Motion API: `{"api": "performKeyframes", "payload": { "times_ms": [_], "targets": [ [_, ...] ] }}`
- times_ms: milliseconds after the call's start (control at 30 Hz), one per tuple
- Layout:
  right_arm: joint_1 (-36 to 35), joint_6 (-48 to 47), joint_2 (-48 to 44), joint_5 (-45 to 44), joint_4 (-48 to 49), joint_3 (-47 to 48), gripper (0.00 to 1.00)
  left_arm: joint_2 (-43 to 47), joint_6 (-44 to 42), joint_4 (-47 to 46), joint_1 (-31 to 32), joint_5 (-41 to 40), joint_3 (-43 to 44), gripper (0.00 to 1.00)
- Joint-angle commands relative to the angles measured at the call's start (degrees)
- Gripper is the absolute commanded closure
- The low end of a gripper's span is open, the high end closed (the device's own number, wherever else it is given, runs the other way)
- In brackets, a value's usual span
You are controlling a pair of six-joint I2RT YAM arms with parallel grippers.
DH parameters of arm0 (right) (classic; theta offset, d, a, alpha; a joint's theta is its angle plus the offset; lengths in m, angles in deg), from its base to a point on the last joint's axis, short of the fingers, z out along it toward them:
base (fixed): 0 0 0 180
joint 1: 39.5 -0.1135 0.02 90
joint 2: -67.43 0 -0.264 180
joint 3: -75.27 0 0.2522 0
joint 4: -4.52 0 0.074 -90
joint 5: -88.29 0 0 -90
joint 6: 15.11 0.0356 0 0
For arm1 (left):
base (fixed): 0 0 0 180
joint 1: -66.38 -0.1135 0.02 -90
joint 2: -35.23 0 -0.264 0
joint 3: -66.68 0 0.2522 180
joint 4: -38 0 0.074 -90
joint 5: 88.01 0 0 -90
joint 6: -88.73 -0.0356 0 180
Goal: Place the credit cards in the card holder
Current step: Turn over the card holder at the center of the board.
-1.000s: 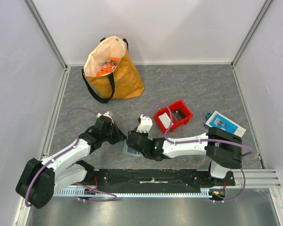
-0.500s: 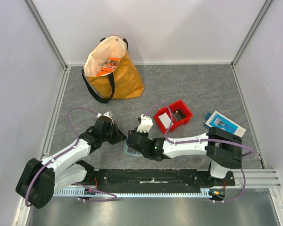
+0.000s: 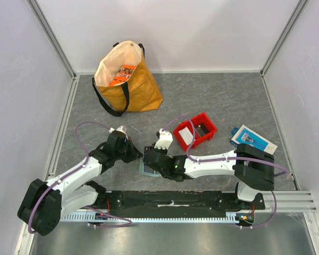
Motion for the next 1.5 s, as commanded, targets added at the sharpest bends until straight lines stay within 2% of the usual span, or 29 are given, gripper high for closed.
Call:
{"api": "performKeyframes", "payload": {
  "times_ms": [0,300,700,1333,1467],
  "targets": [
    [-0.4,1.7,0.2,-2.1,0.4,1.4,1.0,1.3,1.1,0.0,-0.2,0.9,0.3,0.98],
    [-0.4,2.0,1.6,-2.1,-0.4,2.4,1.0,1.8,1.2,0.1,-0.2,1.9,0.5,0.98],
    [-1.6,1.7,4.9,-5.8,-13.8,9.9,1.0,2.3,1.5,0.3,-0.2,1.7,0.7,0.98],
    [-3.4,5.7,10.7,-7.2,-22.0,18.8,1.0,7.0,4.7,1.7,-0.1,3.0,-0.7,0.98],
    [-4.3,5.3,14.2,-9.4,-29.0,24.5,1.0,8.2,5.1,1.9,-0.1,3.2,-1.0,0.98]
  ]
}}
